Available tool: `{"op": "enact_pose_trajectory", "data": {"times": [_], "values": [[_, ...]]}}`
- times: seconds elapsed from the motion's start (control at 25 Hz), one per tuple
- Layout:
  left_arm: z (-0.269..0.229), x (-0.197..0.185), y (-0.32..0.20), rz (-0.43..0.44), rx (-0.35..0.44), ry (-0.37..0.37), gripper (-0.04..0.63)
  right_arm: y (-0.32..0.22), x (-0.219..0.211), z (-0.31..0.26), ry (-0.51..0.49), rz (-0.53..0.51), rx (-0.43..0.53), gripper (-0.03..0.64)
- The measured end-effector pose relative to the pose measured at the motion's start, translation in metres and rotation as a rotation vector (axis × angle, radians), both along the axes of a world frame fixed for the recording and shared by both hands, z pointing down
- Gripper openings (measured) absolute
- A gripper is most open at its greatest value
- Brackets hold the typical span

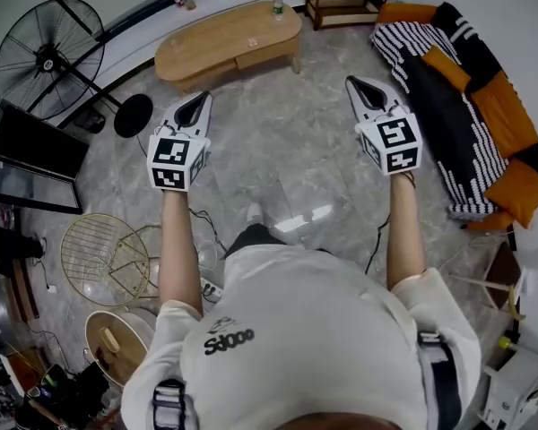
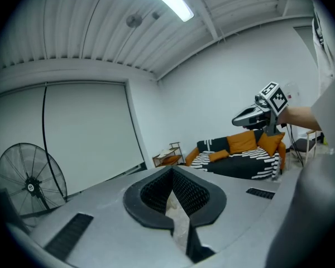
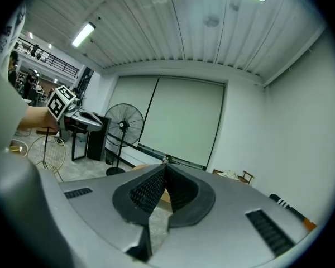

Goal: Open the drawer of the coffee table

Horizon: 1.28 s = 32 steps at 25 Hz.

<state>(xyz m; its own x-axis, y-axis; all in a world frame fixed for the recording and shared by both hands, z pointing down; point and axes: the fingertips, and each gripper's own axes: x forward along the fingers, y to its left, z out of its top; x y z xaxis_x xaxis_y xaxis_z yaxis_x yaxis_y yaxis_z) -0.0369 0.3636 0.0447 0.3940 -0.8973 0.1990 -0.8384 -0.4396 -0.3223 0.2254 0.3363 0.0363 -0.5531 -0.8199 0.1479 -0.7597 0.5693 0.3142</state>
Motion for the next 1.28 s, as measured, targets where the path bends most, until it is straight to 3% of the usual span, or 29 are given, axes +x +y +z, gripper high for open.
{"op": "enact_pose_trajectory", "data": {"times": [0.16, 0.4, 0.68, 0.88, 1.04, 1.28], "values": [[0.0, 0.002, -0.026, -0.006, 0.001, 0.006, 0.018, -0.027, 0.007, 0.002, -0.01, 0.015, -0.014, 0.006], [0.006, 0.001, -0.077, 0.036, 0.063, -0.047, 0.017, -0.08, 0.002, 0.016, -0.056, 0.034, -0.05, 0.006], [0.015, -0.039, -0.182, -0.013, 0.041, -0.004, 0.017, -0.172, -0.023, 0.01, -0.047, 0.046, -0.029, 0.006], [0.016, -0.065, -0.263, -0.012, 0.025, 0.006, 0.017, -0.251, -0.045, -0.003, -0.109, 0.046, -0.019, 0.006], [0.014, -0.082, -0.32, -0.012, 0.008, 0.024, 0.017, -0.301, -0.067, -0.008, -0.04, 0.032, 0.02, 0.006], [0.022, -0.103, -0.385, 0.003, -0.014, 0.029, 0.017, -0.364, -0.105, 0.008, 0.051, -0.005, -0.011, 0.006]]}}
